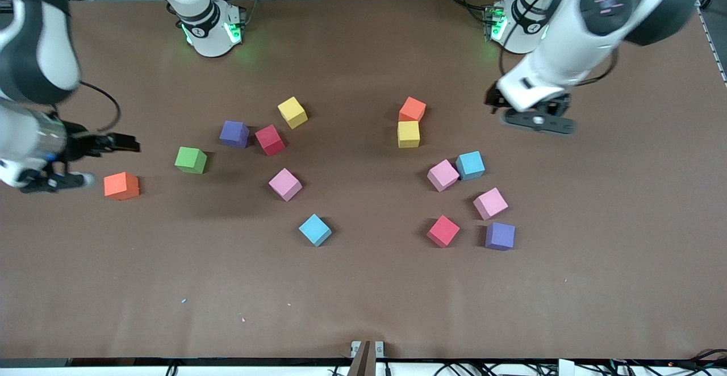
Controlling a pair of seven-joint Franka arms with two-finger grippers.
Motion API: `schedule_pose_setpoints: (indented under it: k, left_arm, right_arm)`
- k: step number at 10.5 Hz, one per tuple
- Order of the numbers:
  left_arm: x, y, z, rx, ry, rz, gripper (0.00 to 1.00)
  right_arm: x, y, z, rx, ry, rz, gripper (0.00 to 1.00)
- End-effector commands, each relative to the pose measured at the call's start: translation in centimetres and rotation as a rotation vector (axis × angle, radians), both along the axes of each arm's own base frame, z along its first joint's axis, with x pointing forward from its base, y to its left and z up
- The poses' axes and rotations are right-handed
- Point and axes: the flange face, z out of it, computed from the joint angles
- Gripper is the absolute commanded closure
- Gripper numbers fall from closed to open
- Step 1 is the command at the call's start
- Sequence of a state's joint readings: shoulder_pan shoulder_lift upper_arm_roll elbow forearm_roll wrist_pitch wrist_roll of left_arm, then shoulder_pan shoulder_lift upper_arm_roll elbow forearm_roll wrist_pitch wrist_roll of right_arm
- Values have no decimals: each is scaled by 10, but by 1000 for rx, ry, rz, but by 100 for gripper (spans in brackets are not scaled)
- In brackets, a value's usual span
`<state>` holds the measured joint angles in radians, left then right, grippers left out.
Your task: Arrange 11 blocks into digit 3
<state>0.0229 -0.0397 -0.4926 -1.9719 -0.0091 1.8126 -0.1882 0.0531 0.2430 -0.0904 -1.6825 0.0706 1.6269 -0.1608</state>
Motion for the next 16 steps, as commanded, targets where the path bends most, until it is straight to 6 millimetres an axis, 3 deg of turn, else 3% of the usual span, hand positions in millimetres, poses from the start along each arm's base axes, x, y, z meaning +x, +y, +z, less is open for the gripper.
schedule_pose_setpoints:
  k: [1, 3, 4, 9, 11, 16]
  left_arm:
    - [-47, -44, -44, 19, -9, -24, 0]
    - [-88, -86, -89, 4, -52, -15, 0]
    - [-102, -103, -112, -14, -52, -31, 0]
    - [-140, -136, -197, -48, -38, -71, 0]
    - [-149, -145, -225, -22, -40, -55, 0]
    - [-153, -152, -246, -42, -17, -31, 0]
  right_arm:
    - [-6, 33, -26, 9, -9, 45, 0]
    - [-12, 65, -49, 9, -13, 97, 0]
    - [-16, 93, -52, 17, -11, 139, 0]
    - [-60, 195, -115, 16, -27, 298, 0]
    - [-71, 209, -140, 12, -45, 326, 0]
    - [-126, 240, -195, 27, -66, 377, 0]
